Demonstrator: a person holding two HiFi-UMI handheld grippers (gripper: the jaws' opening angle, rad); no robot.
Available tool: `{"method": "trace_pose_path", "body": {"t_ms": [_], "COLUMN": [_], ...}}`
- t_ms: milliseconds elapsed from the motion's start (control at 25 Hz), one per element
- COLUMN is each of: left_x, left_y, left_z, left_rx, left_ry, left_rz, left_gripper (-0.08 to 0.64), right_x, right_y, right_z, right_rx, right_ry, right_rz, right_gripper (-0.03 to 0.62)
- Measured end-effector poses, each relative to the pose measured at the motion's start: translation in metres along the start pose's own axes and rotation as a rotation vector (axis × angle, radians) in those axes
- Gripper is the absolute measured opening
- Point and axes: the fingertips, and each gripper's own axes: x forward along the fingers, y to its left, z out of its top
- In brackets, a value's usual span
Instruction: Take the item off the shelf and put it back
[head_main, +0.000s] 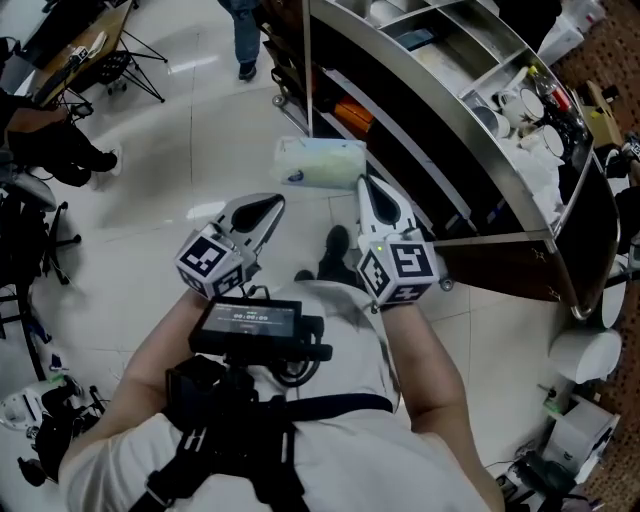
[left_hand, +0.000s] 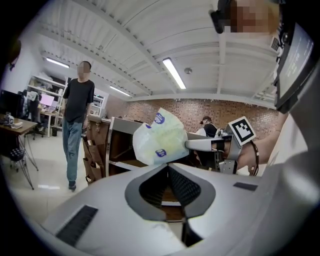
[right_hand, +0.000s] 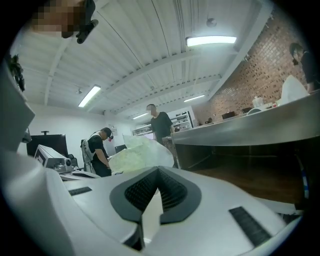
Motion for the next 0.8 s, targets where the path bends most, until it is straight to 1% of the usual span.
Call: {"method": "trace_pose_path", "body": {"t_ms": [200, 360, 480, 600, 800], "left_x": [-0.006, -0.003, 0.003, 0.009, 0.018], "left_y": [-0.011, -0.014, -0.023, -0.03, -0.038], "left_z": [0.003, 0.005, 0.009, 0.008, 0.013], "left_rx": [-0.015, 0.017, 0.018, 0.042, 0.041], "left_ry": [-0.005, -0.024, -0.029, -0.033, -0.037], "left_rz": [0.0, -0.01, -0.022, -0.042, -0.054], "left_gripper": [0.006, 0.006, 0.005, 0.005, 0.005], "right_x": [-0.009, -0.014, -0.019, -0.023, -0.028], "right_y": [0.0, -0.003, -0.007, -0.012, -0.02], "right_z": [-0.004, 0.001, 0.002, 0.002, 0.005], "right_rx": [0.004, -0.003, 0.003, 0.006, 0.011], "right_ry": [0.004, -0.011, -0.018, -0.023, -0.029], "right_rz": [-0.008, -0.012, -0.011, -0.013, -0.02], "right_gripper": [0.006, 0.006, 0.006, 0.006, 0.006]}}
